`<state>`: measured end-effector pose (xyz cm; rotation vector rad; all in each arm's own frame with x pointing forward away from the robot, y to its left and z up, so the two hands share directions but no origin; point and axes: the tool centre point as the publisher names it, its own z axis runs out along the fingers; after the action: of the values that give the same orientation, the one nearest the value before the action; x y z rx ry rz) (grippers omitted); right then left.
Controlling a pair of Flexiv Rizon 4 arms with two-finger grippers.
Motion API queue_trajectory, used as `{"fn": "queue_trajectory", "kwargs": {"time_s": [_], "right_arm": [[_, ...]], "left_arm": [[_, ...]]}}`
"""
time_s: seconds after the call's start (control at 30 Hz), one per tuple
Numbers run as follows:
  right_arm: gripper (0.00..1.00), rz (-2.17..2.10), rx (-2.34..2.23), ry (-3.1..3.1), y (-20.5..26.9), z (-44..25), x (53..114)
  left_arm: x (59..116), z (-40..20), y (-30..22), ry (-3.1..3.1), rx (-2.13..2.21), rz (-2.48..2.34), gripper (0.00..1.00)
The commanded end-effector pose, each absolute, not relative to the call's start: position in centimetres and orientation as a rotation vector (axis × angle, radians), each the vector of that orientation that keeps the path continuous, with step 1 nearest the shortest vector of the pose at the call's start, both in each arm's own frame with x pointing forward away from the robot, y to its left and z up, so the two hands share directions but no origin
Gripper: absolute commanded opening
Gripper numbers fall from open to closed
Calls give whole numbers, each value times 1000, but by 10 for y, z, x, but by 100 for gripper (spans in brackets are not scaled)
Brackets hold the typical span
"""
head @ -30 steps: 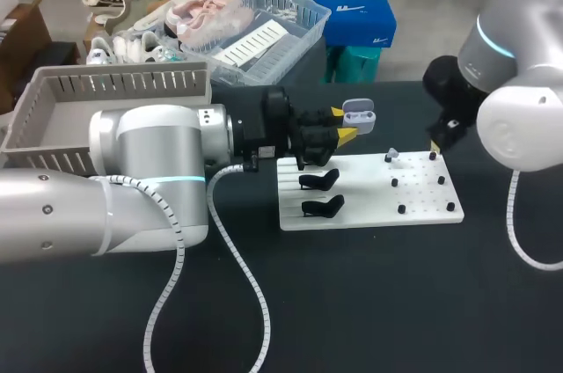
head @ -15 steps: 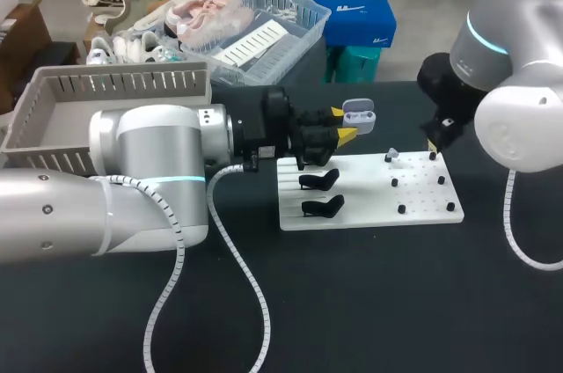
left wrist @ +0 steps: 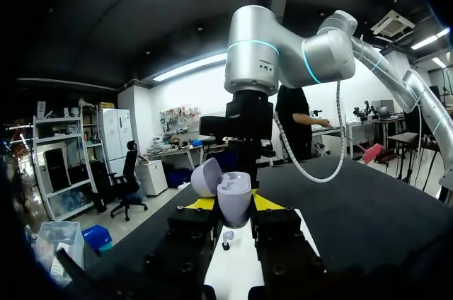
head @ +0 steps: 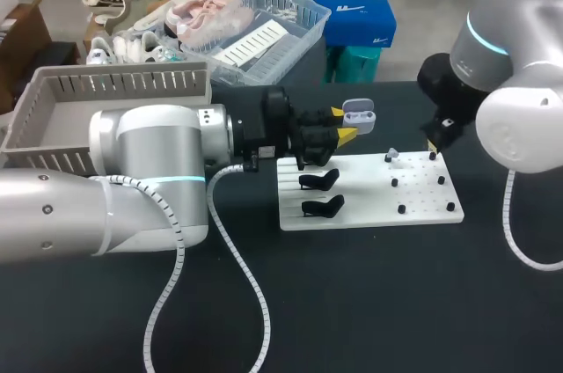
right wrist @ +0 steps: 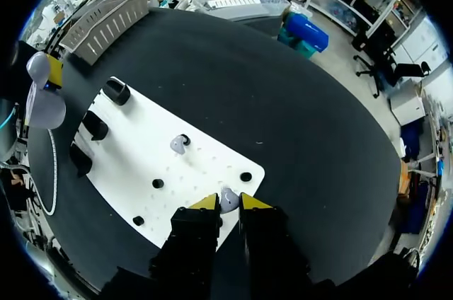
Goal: Pick up each earbud case from the left stands, insert the matching earbuds, close the lid, and place the case in the box.
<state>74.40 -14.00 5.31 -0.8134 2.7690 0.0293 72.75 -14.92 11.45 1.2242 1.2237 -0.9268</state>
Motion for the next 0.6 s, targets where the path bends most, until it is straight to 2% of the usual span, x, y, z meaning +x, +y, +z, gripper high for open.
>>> {"fn": "queue_trajectory", "kwargs": {"time_s": [0.03, 0.3, 0.6], "right_arm": [[0, 11, -657, 2813, -147, 58, 730], [0, -196, -21, 2937, -158, 79, 694], [0, -245, 549, 2921, -135, 116, 664]], "left_arm": [[727, 114, -150, 1224, 1219, -922, 0], [727, 114, -150, 1224, 1219, -922, 0], [727, 114, -150, 1224, 1219, -922, 0]]}}
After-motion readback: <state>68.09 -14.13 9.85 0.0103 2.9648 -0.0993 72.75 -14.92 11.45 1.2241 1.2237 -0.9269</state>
